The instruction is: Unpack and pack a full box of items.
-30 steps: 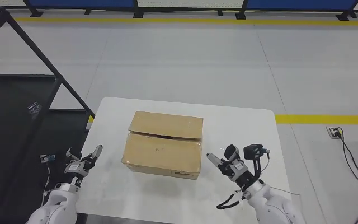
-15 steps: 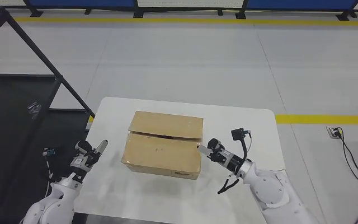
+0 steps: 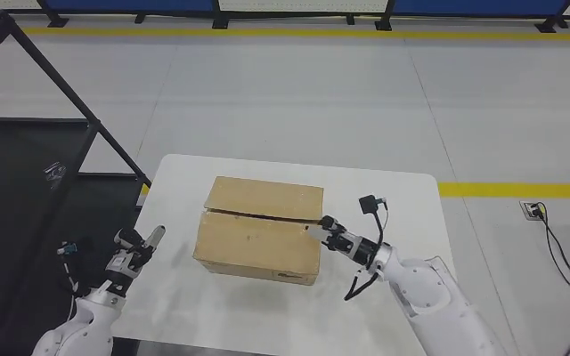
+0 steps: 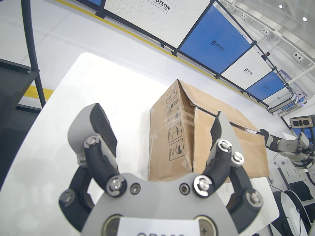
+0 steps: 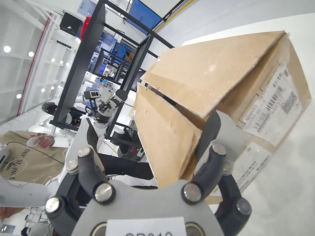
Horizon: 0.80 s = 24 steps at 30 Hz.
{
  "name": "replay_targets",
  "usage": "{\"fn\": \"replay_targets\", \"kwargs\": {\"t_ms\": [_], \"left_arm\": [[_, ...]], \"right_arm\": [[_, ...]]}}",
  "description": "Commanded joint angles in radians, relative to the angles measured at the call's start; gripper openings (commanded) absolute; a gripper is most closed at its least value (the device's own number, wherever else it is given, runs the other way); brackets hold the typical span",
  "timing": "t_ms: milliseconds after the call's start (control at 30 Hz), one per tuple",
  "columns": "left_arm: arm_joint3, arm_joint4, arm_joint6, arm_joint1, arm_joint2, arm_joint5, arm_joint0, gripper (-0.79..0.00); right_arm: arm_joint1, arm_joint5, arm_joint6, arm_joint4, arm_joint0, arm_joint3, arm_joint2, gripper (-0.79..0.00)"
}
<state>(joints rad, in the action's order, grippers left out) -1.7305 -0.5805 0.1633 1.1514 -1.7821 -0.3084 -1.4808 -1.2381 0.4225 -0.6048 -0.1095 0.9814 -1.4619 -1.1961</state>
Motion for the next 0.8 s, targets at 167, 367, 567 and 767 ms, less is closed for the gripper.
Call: {"fn": "replay_targets", "kwargs": {"t_ms": [167, 367, 567, 767], "left_arm": [[-0.036, 0.011, 0.007, 0.001, 0.011, 0.010, -0.015, 0.000], [-0.066, 0.013, 0.011, 0.002, 0.014, 0.010, -0.023, 0.000], [-0.090, -0.028, 0.016, -0.002, 0.008, -0.015, -0.029, 0.000], [-0.108, -0.120, 0.082, -0.014, -0.019, -0.132, -0.057, 0.000]], "right_arm": [[0.012, 0.179, -0.118, 0.126, 0.021, -0.026, -0.022, 0.000], [0.034, 0.336, -0.299, 0.207, 0.059, -0.082, -0.042, 0.000], [0.063, 0.386, -0.406, 0.165, 0.112, -0.178, -0.048, 0.000], [0.102, 0.390, -0.403, 0.002, 0.150, -0.245, 0.008, 0.000]]}}
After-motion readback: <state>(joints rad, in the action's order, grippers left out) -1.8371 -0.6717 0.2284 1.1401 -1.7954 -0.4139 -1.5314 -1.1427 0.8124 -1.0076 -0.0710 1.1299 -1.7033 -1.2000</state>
